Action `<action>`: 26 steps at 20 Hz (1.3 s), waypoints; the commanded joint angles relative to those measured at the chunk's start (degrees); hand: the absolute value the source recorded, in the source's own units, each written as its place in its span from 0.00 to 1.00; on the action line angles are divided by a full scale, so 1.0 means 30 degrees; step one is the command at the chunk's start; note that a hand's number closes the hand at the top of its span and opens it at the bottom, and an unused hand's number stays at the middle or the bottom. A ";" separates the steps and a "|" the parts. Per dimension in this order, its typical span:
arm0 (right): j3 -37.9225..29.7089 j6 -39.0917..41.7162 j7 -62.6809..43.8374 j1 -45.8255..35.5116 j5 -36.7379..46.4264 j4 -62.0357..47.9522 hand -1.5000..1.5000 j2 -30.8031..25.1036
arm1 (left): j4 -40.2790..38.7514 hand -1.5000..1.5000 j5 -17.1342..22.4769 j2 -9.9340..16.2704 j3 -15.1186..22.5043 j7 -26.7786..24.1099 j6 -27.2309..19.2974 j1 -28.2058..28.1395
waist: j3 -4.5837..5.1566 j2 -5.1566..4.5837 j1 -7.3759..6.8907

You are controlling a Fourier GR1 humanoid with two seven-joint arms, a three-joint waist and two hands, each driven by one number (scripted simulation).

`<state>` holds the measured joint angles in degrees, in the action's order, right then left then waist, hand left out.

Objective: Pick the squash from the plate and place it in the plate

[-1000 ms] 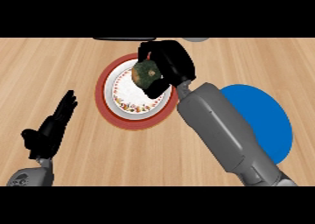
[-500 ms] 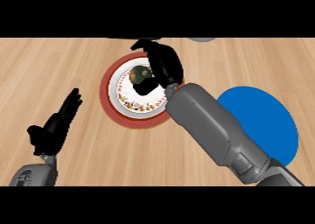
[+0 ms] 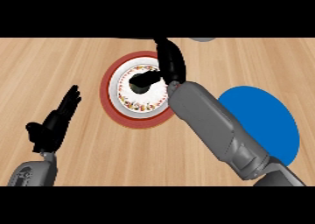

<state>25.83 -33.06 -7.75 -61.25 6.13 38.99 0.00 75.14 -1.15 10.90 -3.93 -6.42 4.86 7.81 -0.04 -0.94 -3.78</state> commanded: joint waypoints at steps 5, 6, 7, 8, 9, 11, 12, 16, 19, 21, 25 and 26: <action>-0.4454 0.1746 0.4847 0.2085 -0.4679 0.0975 0.00 -0.0743 | 0.0564 0.50 0.1023 0.0969 -0.1190 -0.0044 0.0793 -0.1379 | -0.0015 0.0166 0.0751; -0.4707 0.2703 0.4877 0.2313 -0.5086 0.1525 0.00 -0.1056 | 0.1006 0.50 0.0132 -0.0123 -0.0077 -0.0005 -0.0021 -0.1705 | -0.0013 0.0249 0.0968; -0.5486 0.3241 0.6583 0.2651 -0.5449 -0.0078 0.00 -0.1245 | 0.1162 0.50 0.0081 0.0054 -0.0255 0.0538 -0.0261 -0.1058 | -0.0019 0.0109 0.0750; -0.5700 0.3626 0.7118 0.2851 -0.5482 0.0137 0.00 -0.1529 | -0.0181 0.50 0.0057 -0.0127 -0.0458 -0.0377 -0.0299 -0.0541 | 0.0001 0.0142 0.0999; -0.5747 0.4832 0.7650 0.4078 -0.5819 0.0559 0.00 -0.2104 | 0.1051 0.50 0.0117 -0.0045 -0.0395 0.0286 -0.0371 -0.1146 | -0.0010 0.0223 0.1041; -0.6435 0.5470 0.9430 0.3769 -0.5658 -0.1131 0.00 -0.2506 | 0.2030 0.50 0.0686 0.0601 -0.0655 0.0472 0.0571 -0.1997 | -0.0008 0.0198 0.0791; -0.6544 0.6533 0.9835 0.4143 -0.5765 -0.1102 0.00 -0.3198 | 0.0512 0.50 0.0301 0.0148 -0.0607 0.0495 -0.0057 -0.0483 | -0.0001 0.0178 0.1025; -0.7049 0.9454 1.1628 0.4391 -0.5717 -0.2522 0.00 -0.4519 | 0.1756 0.50 0.0196 -0.0019 -0.0315 0.0562 -0.0028 -0.1229 | -0.0002 0.0217 0.0936; -0.7397 1.1067 1.2653 0.4456 -0.5519 -0.3412 0.00 -0.5521 | 0.0021 0.50 0.0410 0.0553 -0.0948 -0.0484 0.0665 -0.1100 | 0.0005 0.0200 0.0984; -0.7348 1.1417 1.3278 0.4150 -0.4980 -0.4144 0.00 -0.5786 | 0.0609 0.50 -0.0057 0.0231 -0.0741 0.0693 -0.0240 -0.0083 | 0.0002 0.0203 0.1012; -0.7785 1.2163 1.5557 0.4103 -0.4307 -0.7081 0.00 -0.6391 | 0.1832 0.50 0.0378 0.0174 -0.0534 0.0842 0.0467 -0.1426 | -0.0015 0.0117 0.0684; -0.8032 1.2456 1.5169 0.2893 -0.4269 -0.7650 0.00 -0.6672 | 0.1513 0.50 -0.0106 -0.0183 -0.0275 0.0985 -0.0095 -0.1028 | -0.0015 0.0094 0.0653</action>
<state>3.28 0.75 34.81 -49.76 -7.72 21.85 -16.88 78.97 -0.94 10.98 -5.25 -4.87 5.21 4.22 -0.07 -0.50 -1.39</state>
